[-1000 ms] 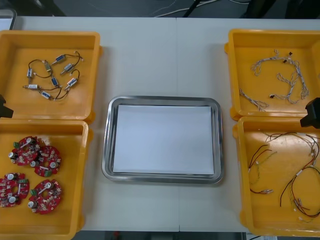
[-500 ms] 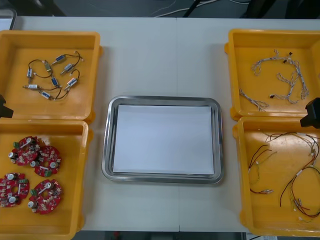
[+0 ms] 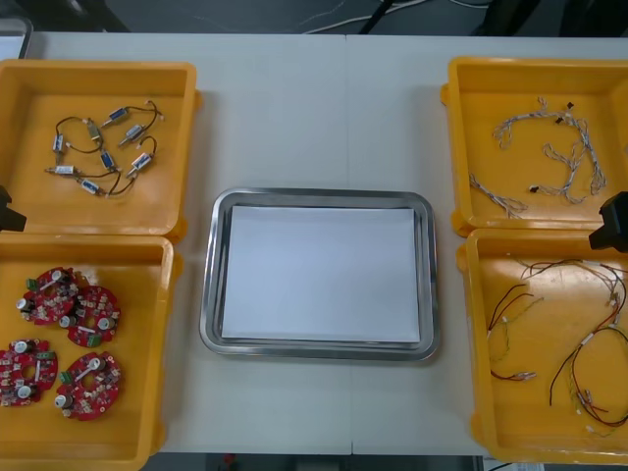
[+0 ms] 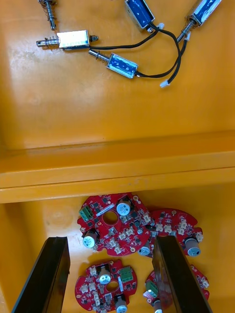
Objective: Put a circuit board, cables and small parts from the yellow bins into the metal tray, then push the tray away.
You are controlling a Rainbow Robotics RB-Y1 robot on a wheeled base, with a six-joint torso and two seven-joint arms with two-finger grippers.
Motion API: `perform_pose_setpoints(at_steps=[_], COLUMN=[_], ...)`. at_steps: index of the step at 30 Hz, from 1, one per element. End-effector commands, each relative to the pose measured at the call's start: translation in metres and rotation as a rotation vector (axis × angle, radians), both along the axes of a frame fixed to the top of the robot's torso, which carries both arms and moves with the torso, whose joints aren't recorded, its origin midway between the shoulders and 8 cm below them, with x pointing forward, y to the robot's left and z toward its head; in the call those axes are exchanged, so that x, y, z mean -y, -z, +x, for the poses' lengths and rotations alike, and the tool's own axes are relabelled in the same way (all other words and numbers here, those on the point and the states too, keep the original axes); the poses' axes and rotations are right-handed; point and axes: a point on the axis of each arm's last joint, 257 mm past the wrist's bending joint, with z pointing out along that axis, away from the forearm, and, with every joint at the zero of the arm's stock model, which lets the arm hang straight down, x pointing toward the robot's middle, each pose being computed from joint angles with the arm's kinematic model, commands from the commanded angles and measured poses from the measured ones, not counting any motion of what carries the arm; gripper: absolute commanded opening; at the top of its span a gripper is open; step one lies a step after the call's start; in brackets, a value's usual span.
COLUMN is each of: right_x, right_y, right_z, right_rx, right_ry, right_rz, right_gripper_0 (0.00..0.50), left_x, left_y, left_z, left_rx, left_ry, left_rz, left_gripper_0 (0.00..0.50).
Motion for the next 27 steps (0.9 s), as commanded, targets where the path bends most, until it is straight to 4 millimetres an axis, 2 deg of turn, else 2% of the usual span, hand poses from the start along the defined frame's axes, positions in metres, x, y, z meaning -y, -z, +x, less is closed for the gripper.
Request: perform_pose_setpoints(at_steps=[1, 24, 25, 26, 27], right_x=[0.003, 0.003, 0.002, 0.002, 0.003], right_y=[-0.004, -0.004, 0.028, 0.03, 0.033], right_z=[0.0, 0.0, -0.018, -0.02, -0.022], right_rx=[0.019, 0.019, -0.06, -0.066, -0.071], right_ry=[0.013, 0.013, 0.024, 0.025, 0.033], right_rz=[0.006, 0.006, 0.025, 0.028, 0.035], right_gripper_0=[0.5, 0.5, 0.5, 0.5, 0.5], left_x=[-0.019, -0.019, -0.019, -0.019, -0.017], left_y=[-0.01, -0.01, -0.01, -0.01, 0.014], left_z=[-0.008, -0.008, -0.008, -0.008, -0.018], left_rx=[0.005, 0.005, 0.005, 0.005, -0.047], left_ry=[-0.1, -0.1, -0.1, -0.1, -0.11], left_rz=[-0.003, -0.003, -0.003, -0.003, -0.03], left_gripper_0=[0.5, 0.5, 0.5, 0.5, 0.5])
